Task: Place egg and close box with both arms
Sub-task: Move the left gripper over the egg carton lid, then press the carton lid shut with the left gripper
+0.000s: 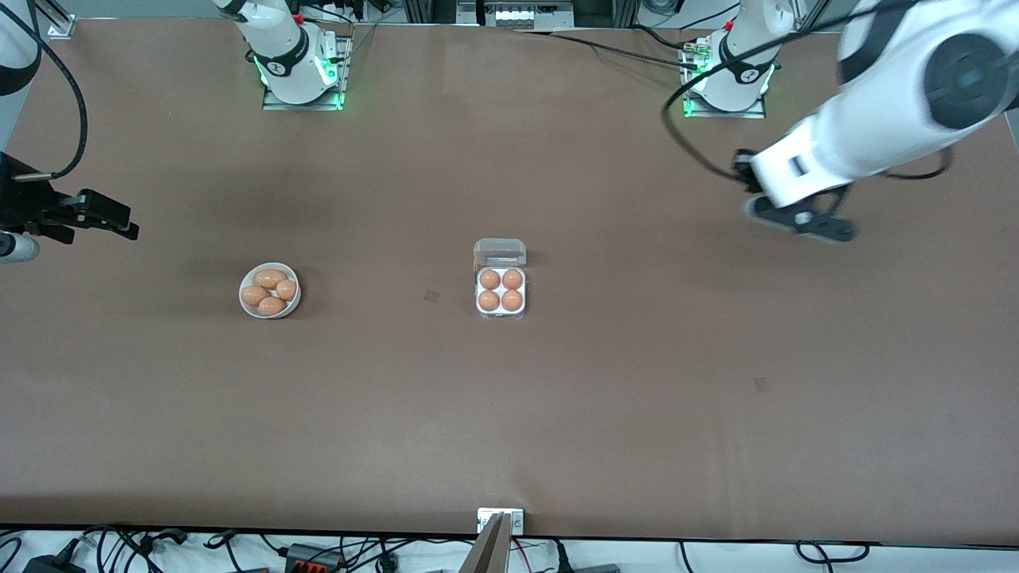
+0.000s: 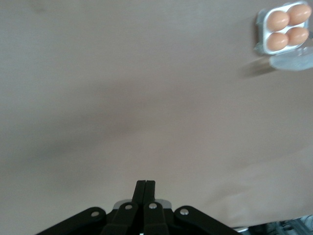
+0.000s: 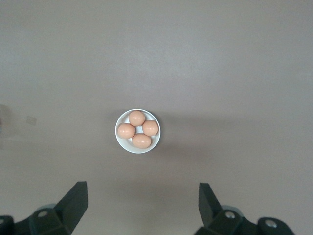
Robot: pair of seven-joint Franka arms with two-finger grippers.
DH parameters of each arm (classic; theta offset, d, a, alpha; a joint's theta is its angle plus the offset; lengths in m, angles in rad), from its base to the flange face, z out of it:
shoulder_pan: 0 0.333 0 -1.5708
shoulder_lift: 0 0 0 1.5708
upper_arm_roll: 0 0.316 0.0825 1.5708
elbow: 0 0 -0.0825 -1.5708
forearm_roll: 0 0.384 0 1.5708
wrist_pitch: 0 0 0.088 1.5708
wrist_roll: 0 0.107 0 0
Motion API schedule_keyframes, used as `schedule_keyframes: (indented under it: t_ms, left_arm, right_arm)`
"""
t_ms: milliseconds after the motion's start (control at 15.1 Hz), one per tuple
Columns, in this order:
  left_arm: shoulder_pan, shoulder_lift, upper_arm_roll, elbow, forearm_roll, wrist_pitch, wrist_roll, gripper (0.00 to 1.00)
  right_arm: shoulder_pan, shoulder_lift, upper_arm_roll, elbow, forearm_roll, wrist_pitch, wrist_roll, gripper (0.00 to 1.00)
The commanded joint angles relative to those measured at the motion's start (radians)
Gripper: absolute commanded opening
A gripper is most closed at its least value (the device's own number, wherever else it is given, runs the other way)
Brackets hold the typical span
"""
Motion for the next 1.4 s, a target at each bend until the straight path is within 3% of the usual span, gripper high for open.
schedule_keyframes:
  t_ms: [0, 199, 332, 731, 1063, 1329]
  left_arm:
    - [0.005, 0.034, -0.122, -0.058, -0.022, 0.121, -0.150, 0.01]
    - [0.003, 0.100, -0.249, -0.115, -0.022, 0.282, -0.298, 0.01]
    - [-0.015, 0.169, -0.293, -0.117, -0.017, 0.371, -0.386, 0.01]
    - [-0.133, 0.351, -0.290, -0.121, -0.009, 0.654, -0.483, 0.01]
    - [-0.199, 0.442, -0.287, -0.128, -0.009, 0.803, -0.517, 0.01]
    - [-0.227, 0.511, -0.279, -0.126, -0.005, 1.007, -0.514, 0.01]
  right_arm:
    - [-0.019, 0.000, 0.024, 0.005, -0.014, -0.009, 0.001, 1.00]
    - [0.018, -0.002, 0.027, 0.006, -0.019, -0.036, 0.112, 1.00]
    - [0.021, -0.002, 0.025, 0.006, -0.022, -0.037, 0.146, 1.00]
    - [0.009, 0.000, 0.018, 0.005, -0.022, -0.041, 0.142, 1.00]
    - [0.007, 0.000, 0.016, 0.005, -0.020, -0.044, 0.128, 1.00]
    - [0.007, 0.000, 0.016, 0.005, -0.020, -0.044, 0.128, 1.00]
